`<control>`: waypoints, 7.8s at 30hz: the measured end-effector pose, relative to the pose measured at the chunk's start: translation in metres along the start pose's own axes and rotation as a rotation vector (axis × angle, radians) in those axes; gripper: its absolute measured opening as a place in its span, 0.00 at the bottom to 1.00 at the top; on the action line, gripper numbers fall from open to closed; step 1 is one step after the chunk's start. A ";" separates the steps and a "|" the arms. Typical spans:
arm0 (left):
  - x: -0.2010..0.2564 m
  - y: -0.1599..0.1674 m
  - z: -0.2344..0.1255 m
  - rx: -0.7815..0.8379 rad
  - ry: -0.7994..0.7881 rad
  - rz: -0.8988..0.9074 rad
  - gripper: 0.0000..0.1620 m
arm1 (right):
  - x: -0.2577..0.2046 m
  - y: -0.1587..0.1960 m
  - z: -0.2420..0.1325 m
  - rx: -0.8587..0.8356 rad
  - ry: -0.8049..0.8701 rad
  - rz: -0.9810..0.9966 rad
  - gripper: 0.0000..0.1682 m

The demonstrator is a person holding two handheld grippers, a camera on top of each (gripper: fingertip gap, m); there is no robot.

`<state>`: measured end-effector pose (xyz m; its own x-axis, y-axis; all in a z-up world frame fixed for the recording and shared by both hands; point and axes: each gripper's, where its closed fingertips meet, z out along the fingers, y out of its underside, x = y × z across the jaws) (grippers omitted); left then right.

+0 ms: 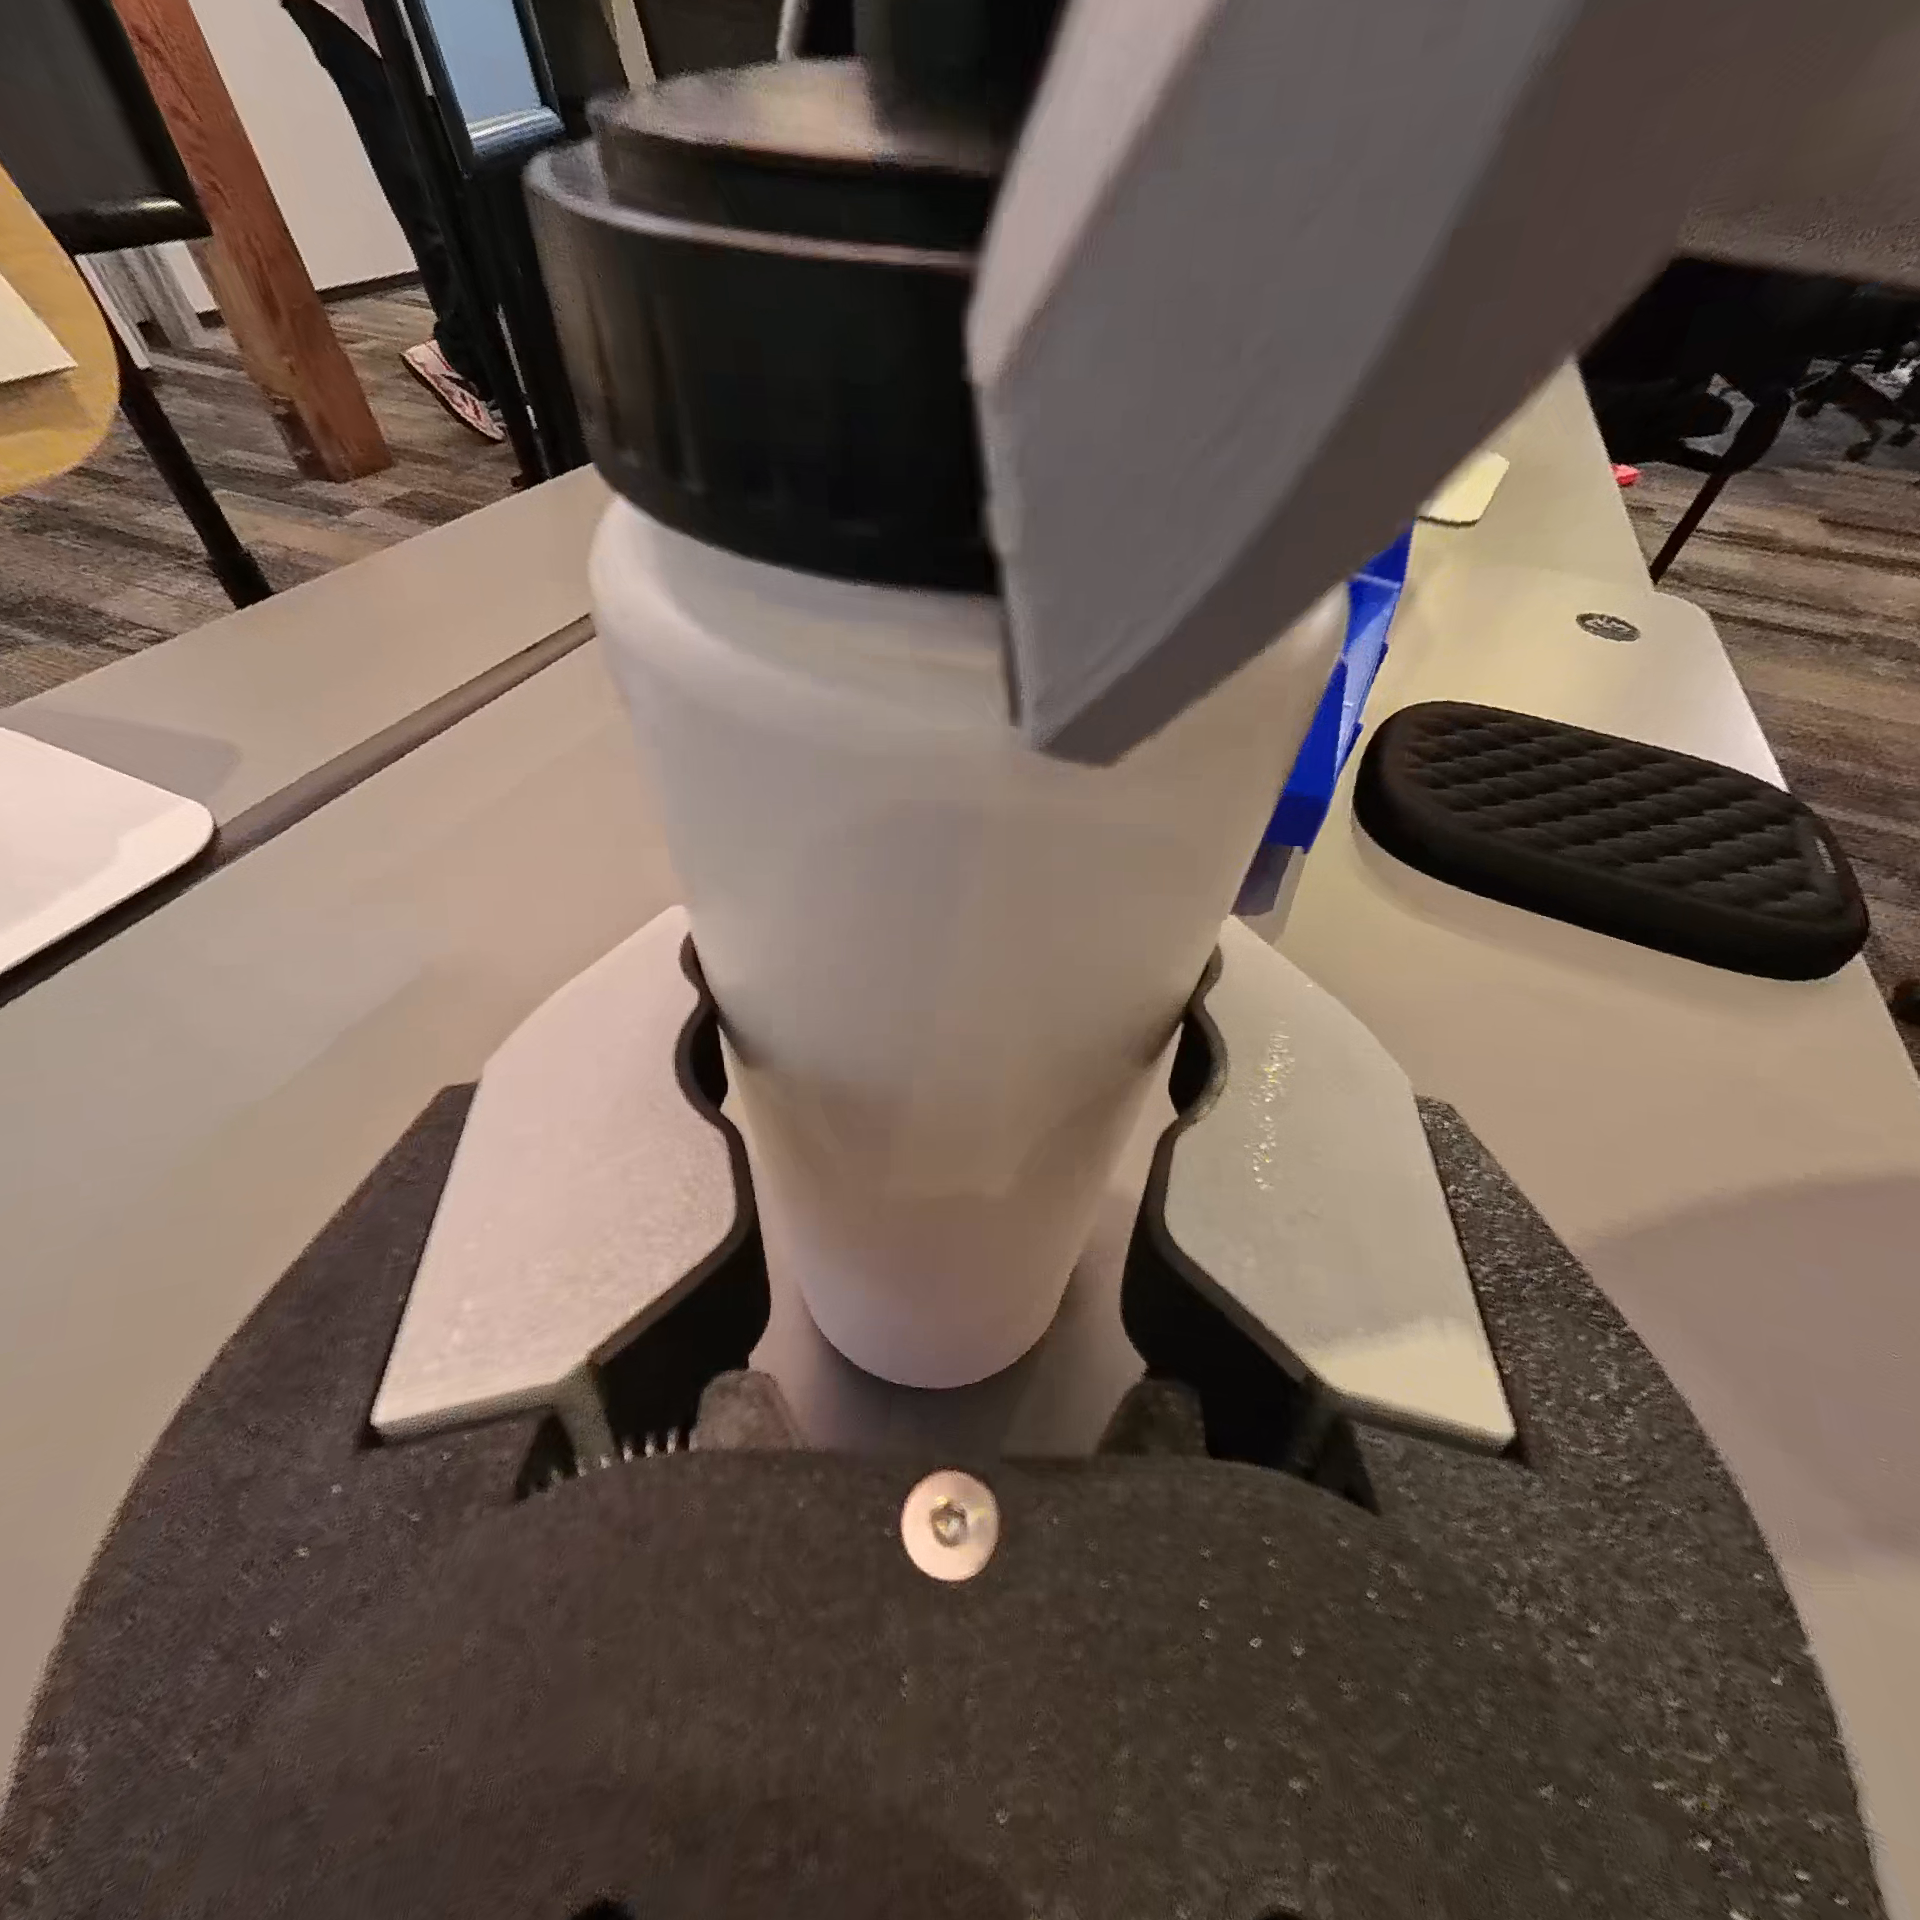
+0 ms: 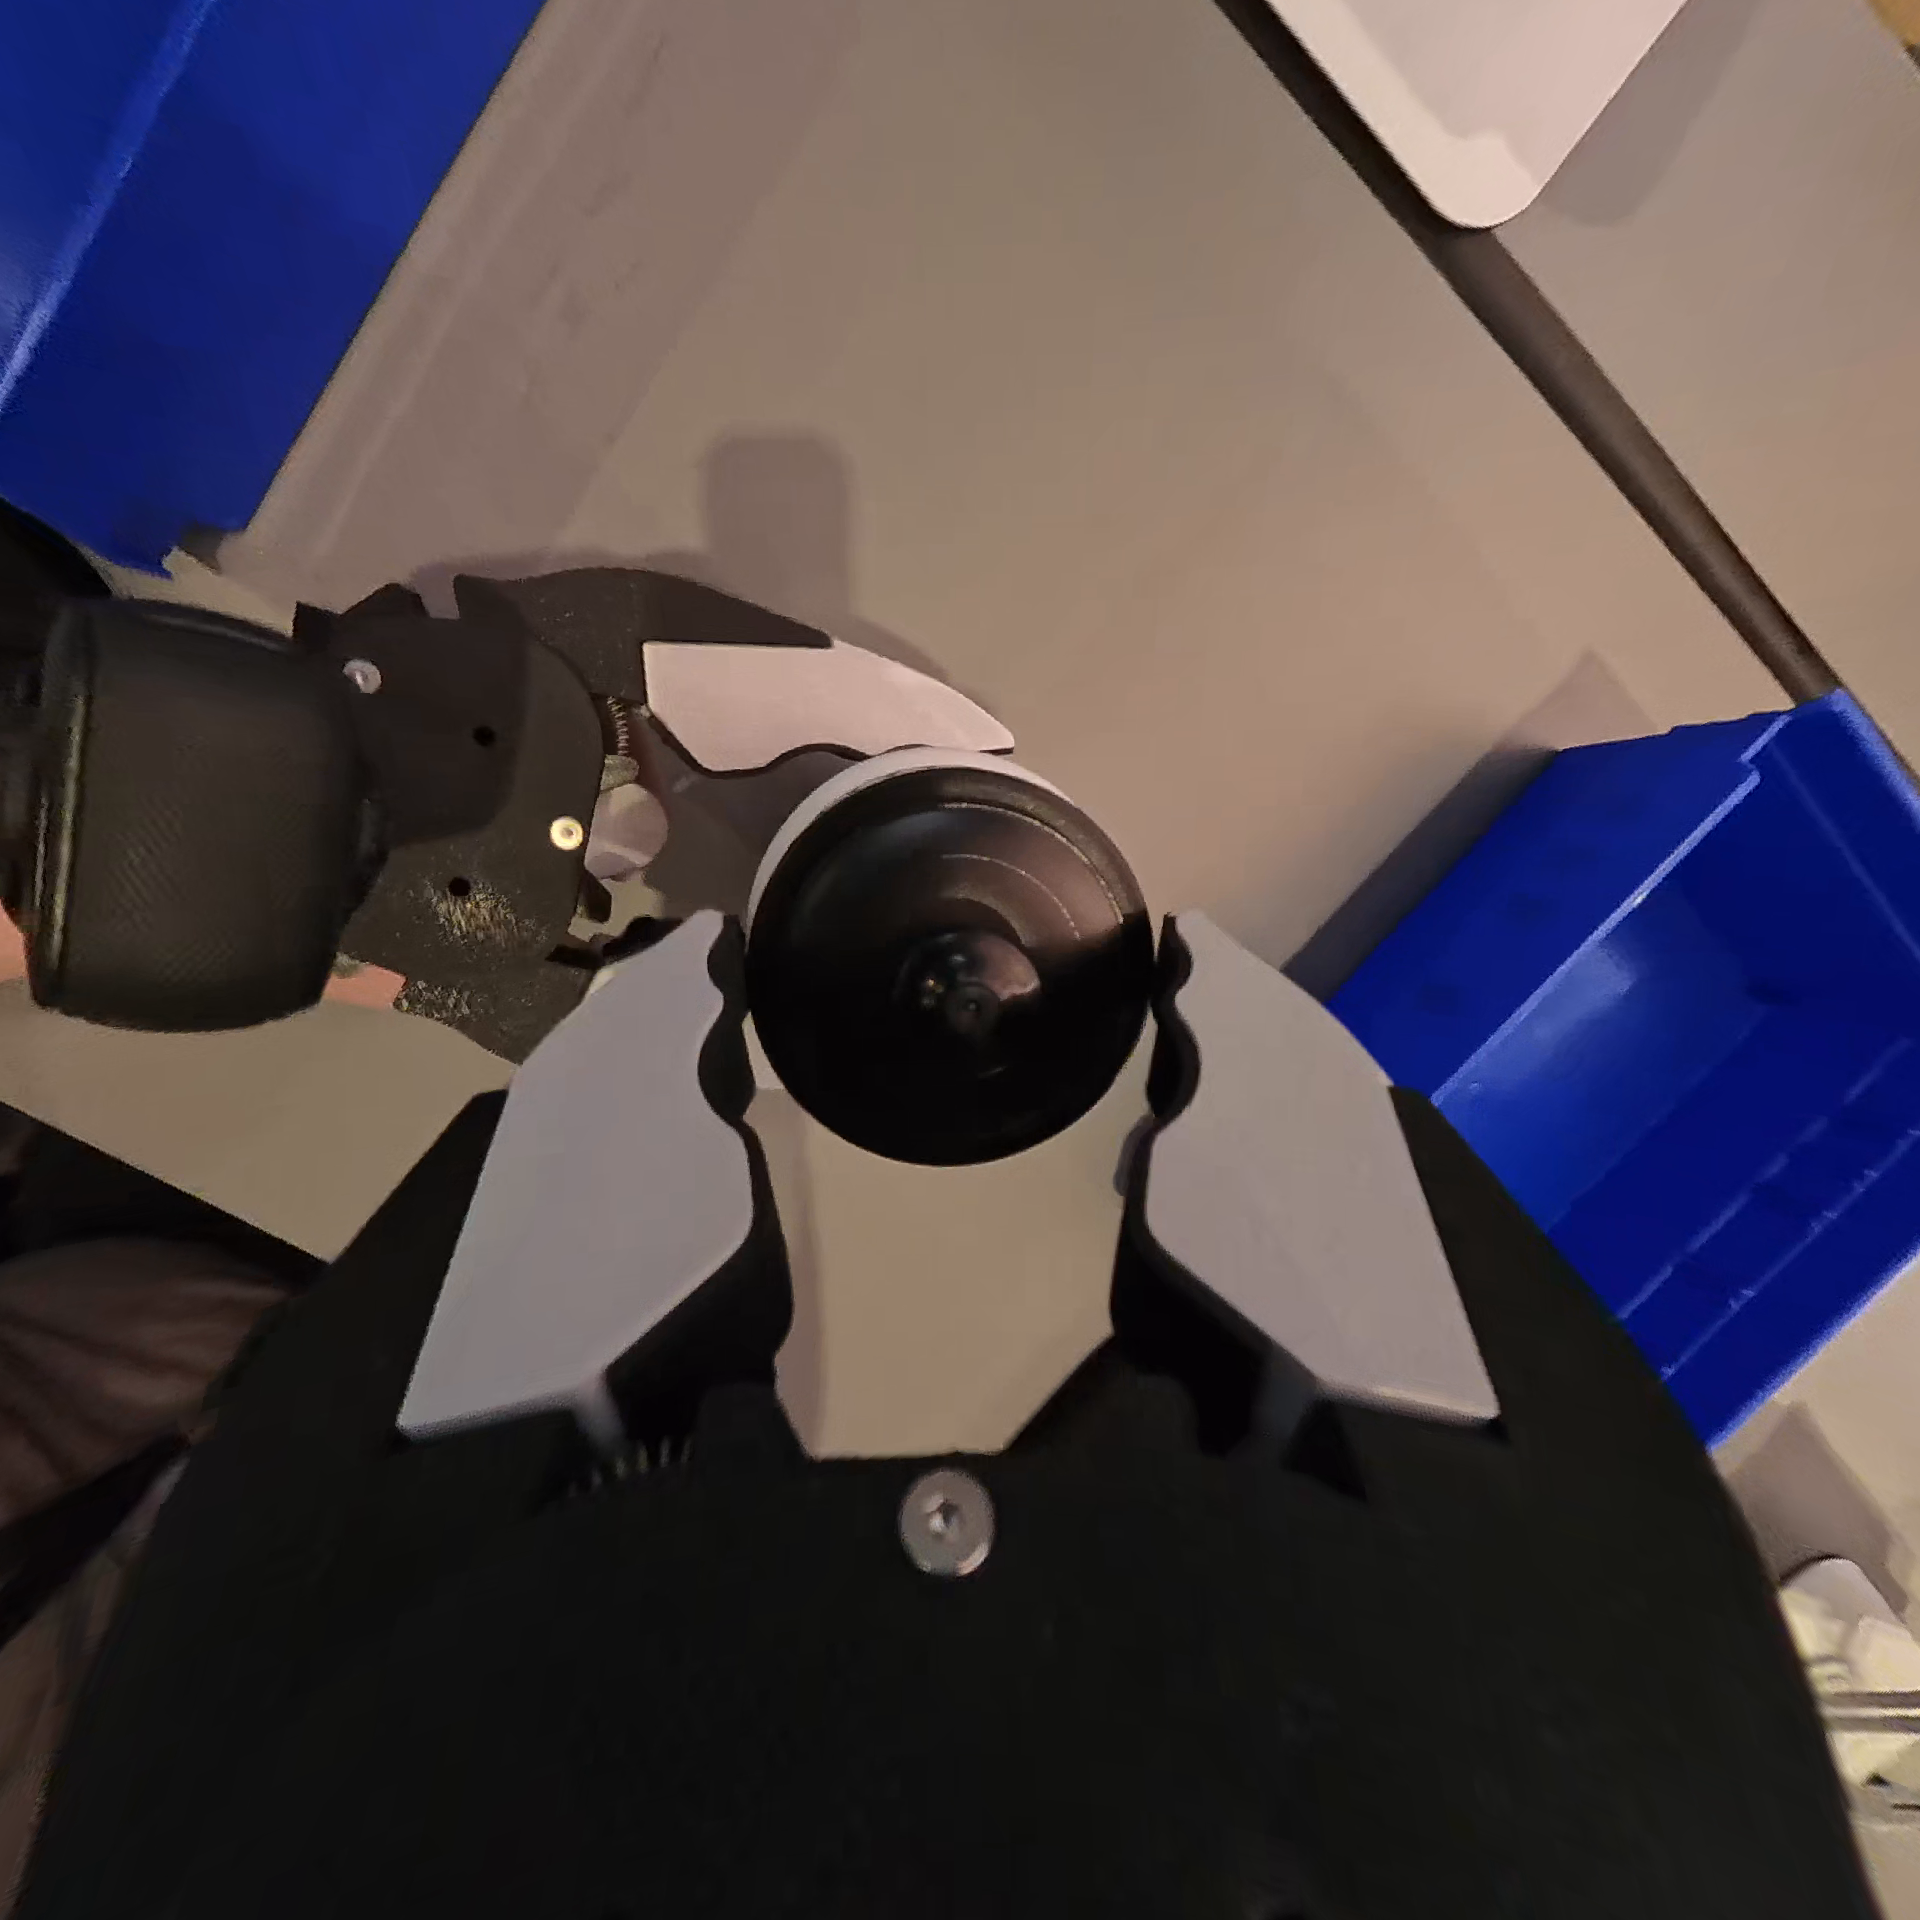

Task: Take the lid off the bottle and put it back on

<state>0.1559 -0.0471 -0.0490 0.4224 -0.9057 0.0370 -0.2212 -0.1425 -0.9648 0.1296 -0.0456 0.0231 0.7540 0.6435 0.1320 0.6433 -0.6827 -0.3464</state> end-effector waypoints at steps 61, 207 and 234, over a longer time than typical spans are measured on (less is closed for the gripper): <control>0.027 0.000 0.002 0.030 0.232 0.065 0.53 | -0.003 0.025 -0.025 -0.047 -0.371 -0.688 0.50; -0.016 0.000 -0.003 0.006 0.074 0.036 0.53 | -0.009 -0.017 -0.017 1.129 -0.759 -0.314 0.51; -0.008 0.001 -0.001 -0.009 0.129 0.047 0.53 | -0.011 -0.017 -0.016 1.162 -0.639 -0.282 0.47</control>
<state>0.1515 -0.0407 -0.0496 0.2950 -0.9552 0.0254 -0.2462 -0.1017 -0.9639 0.1121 -0.0467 0.0422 0.2189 0.9757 -0.0128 0.0422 -0.0226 -0.9989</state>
